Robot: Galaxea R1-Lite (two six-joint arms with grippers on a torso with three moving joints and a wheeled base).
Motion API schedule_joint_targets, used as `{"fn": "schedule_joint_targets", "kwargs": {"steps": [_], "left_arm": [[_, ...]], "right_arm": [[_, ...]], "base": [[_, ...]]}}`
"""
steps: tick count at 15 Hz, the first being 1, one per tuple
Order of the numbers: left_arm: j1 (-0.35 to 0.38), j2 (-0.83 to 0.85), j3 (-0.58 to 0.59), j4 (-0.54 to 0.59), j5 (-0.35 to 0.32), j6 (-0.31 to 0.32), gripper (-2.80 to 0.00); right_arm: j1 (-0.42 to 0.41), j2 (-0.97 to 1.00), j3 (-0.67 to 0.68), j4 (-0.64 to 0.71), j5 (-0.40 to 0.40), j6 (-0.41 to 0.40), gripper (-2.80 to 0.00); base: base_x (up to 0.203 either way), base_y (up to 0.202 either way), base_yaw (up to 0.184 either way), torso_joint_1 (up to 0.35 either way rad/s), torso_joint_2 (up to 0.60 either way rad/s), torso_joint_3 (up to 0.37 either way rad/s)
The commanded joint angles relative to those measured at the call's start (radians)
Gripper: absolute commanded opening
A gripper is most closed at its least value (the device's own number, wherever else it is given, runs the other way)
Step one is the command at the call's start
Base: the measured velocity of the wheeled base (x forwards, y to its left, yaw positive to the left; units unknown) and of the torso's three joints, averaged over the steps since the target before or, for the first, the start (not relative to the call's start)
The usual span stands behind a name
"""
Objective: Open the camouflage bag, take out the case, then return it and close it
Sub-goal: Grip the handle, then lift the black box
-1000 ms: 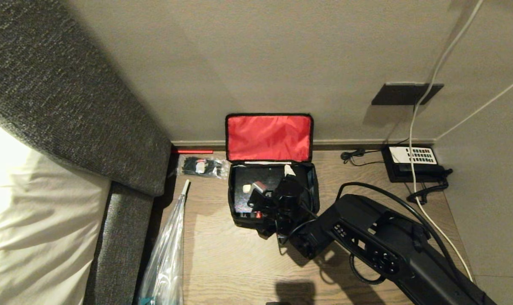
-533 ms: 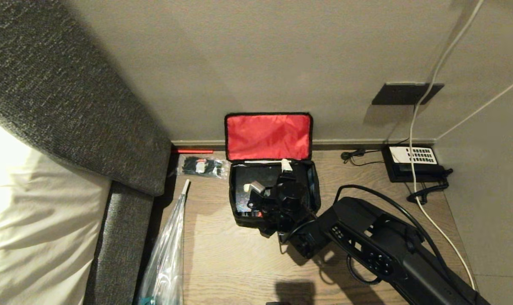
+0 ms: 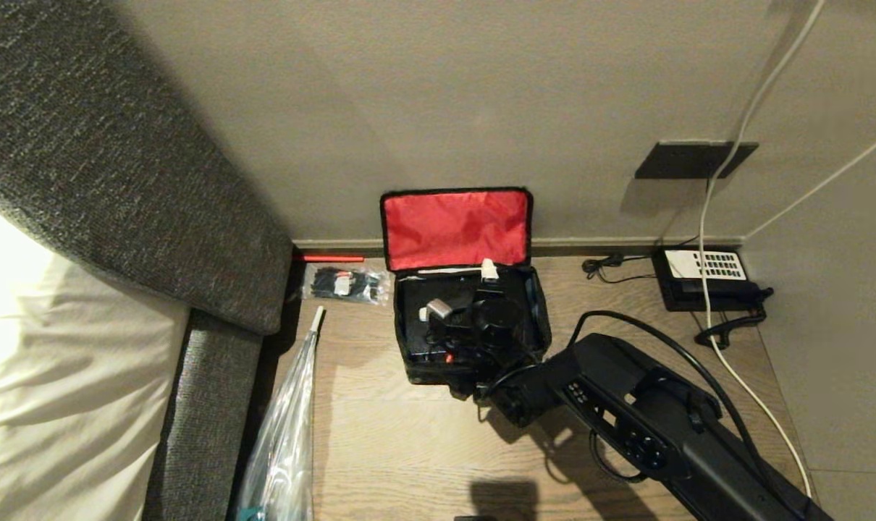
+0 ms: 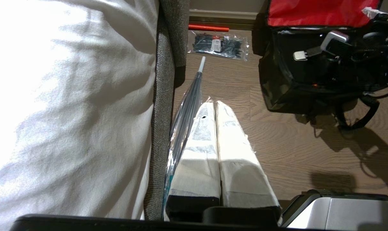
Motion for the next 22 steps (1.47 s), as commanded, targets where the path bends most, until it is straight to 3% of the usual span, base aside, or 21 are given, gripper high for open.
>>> {"fn": "schedule_joint_targets", "kwargs": {"steps": [1,7,8,19,22], "left_arm": [[0.001,-0.001,0.002,0.0,0.001,-0.001,-2.8],[0.0,-0.002,0.002,0.0,0.001,-0.001,-2.8],[0.001,-0.002,0.002,0.0,0.001,-0.001,-2.8],[0.0,0.0,0.002,0.0,0.001,-0.001,-2.8],[0.001,-0.002,0.003,0.0,0.001,-0.001,-2.8]], "right_arm": [[-0.005,0.023,-0.027,0.009,-0.018,0.0,0.0],[-0.005,0.024,-0.027,0.01,-0.009,0.022,0.0],[-0.005,0.026,-0.027,0.022,-0.007,0.028,-2.8],[-0.005,0.024,-0.033,0.019,-0.005,0.04,-2.8],[-0.001,0.019,-0.033,-0.007,-0.069,0.069,-2.8]], "base": [[0.0,0.0,0.0,0.0,0.0,0.0],[0.0,0.0,0.0,0.0,0.0,0.0],[0.0,0.0,0.0,0.0,0.0,0.0],[0.0,0.0,0.0,0.0,0.0,0.0],[0.0,0.0,0.0,0.0,0.0,0.0]]}}
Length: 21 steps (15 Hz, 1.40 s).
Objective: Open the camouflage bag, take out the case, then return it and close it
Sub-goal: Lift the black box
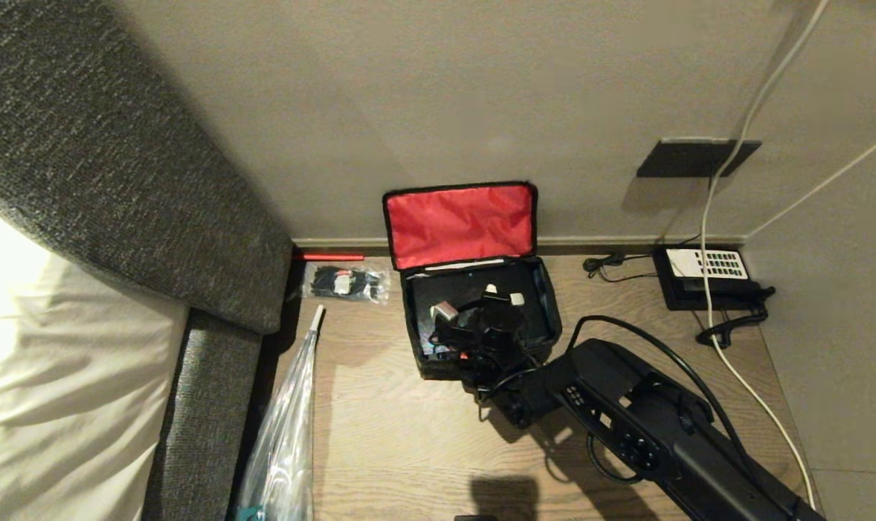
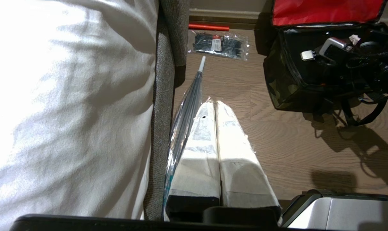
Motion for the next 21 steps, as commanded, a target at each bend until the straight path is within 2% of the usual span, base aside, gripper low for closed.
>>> {"fn": "schedule_joint_targets", "kwargs": {"steps": [1,3,5,7,17,21], "left_arm": [[0.001,-0.002,0.002,0.0,0.001,-0.001,-2.8],[0.0,0.0,0.003,0.0,0.001,-0.001,-2.8],[0.001,-0.002,0.002,0.0,0.001,-0.001,-2.8],[0.001,-0.002,0.002,0.0,0.001,-0.001,-2.8],[0.0,-0.002,0.003,0.0,0.001,-0.001,-2.8],[0.0,-0.002,0.002,0.0,0.001,-0.001,-2.8]], "right_arm": [[0.011,-0.015,0.008,-0.022,-0.071,0.024,-2.8],[0.058,-0.034,0.047,-0.036,-0.218,0.067,-2.8],[0.11,-0.079,0.075,-0.041,-0.276,0.093,-2.8],[0.136,-0.093,0.063,-0.045,-0.282,0.089,-2.8],[0.162,-0.24,0.108,-0.048,-0.32,0.098,-2.8],[0.176,-0.278,0.13,-0.038,-0.319,0.156,-2.8]], "base": [[0.0,0.0,0.0,0.0,0.0,0.0],[0.0,0.0,0.0,0.0,0.0,0.0],[0.0,0.0,0.0,0.0,0.0,0.0],[0.0,0.0,0.0,0.0,0.0,0.0],[0.0,0.0,0.0,0.0,0.0,0.0],[0.0,0.0,0.0,0.0,0.0,0.0]]}}
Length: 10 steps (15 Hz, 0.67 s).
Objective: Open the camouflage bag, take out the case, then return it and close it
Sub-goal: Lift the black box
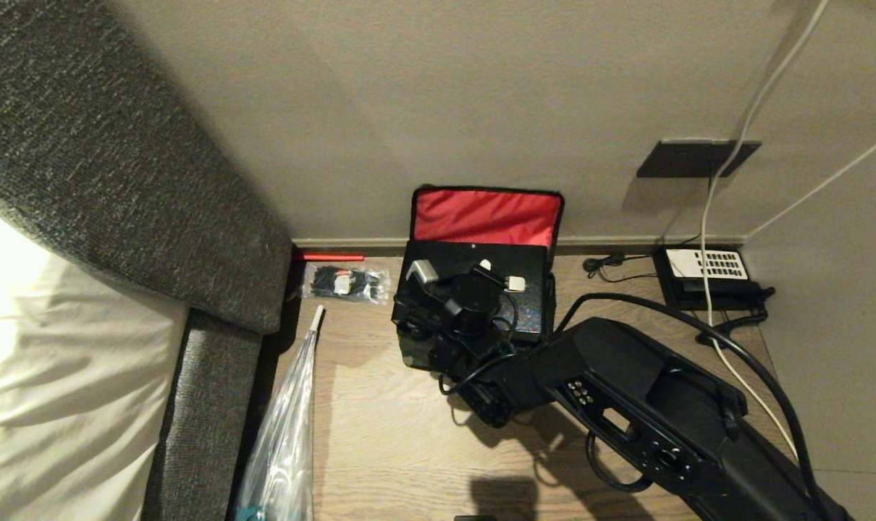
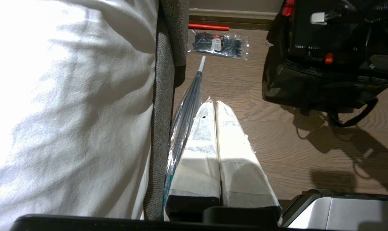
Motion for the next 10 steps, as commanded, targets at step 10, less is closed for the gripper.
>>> {"fn": "schedule_joint_targets", "kwargs": {"steps": [10], "left_arm": [[0.001,-0.002,0.002,0.0,0.0,-0.001,-2.8]], "right_arm": [[0.022,-0.187,0.113,0.014,-0.004,0.008,-2.8]], "base": [[0.0,0.0,0.0,0.0,0.0,0.0]]}}
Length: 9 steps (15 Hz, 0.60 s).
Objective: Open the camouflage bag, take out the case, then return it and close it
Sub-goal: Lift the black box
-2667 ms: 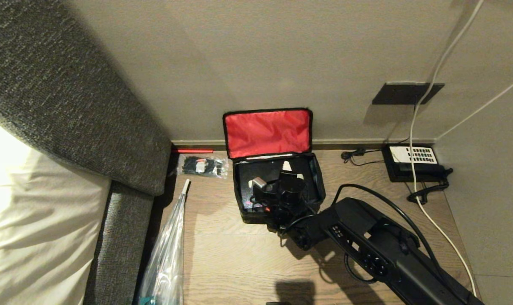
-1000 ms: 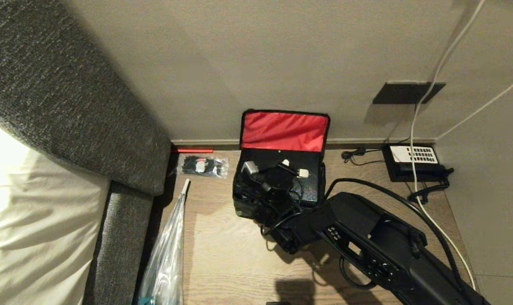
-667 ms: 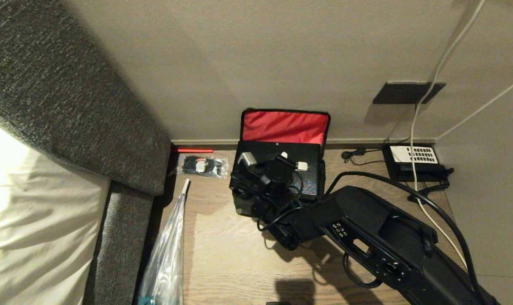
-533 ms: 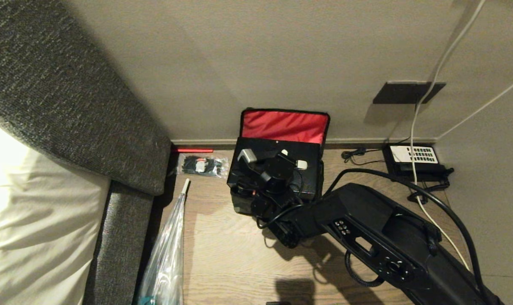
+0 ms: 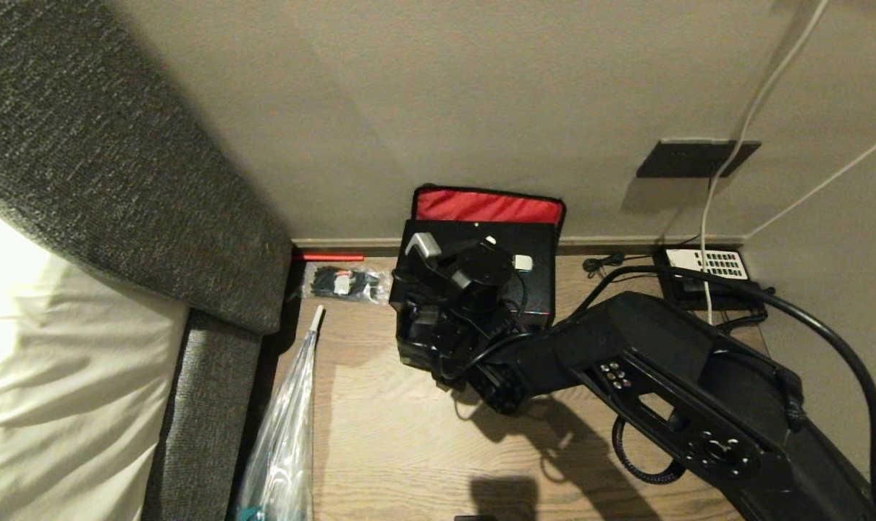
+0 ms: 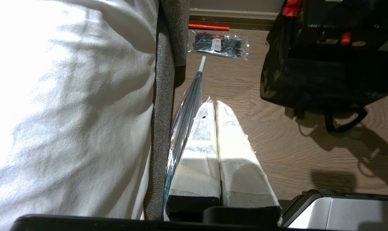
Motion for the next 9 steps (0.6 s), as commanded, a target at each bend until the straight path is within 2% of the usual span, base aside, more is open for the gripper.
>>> {"fn": "schedule_joint_targets", "kwargs": {"steps": [1,6,9], "left_arm": [[0.0,-0.002,0.002,0.0,0.0,-0.001,-2.8],[0.0,-0.002,0.002,0.0,0.0,-0.001,-2.8],[0.001,-0.002,0.003,0.0,0.0,-0.001,-2.8]], "right_arm": [[0.001,-0.062,0.047,-0.006,-0.005,-0.005,-2.8],[-0.002,-0.161,0.171,-0.013,-0.006,0.001,-2.8],[-0.018,-0.227,0.293,-0.019,-0.007,0.048,-2.8]], "base": [[0.0,0.0,0.0,0.0,0.0,0.0],[0.0,0.0,0.0,0.0,0.0,0.0],[0.0,0.0,0.0,0.0,0.0,0.0]]}}
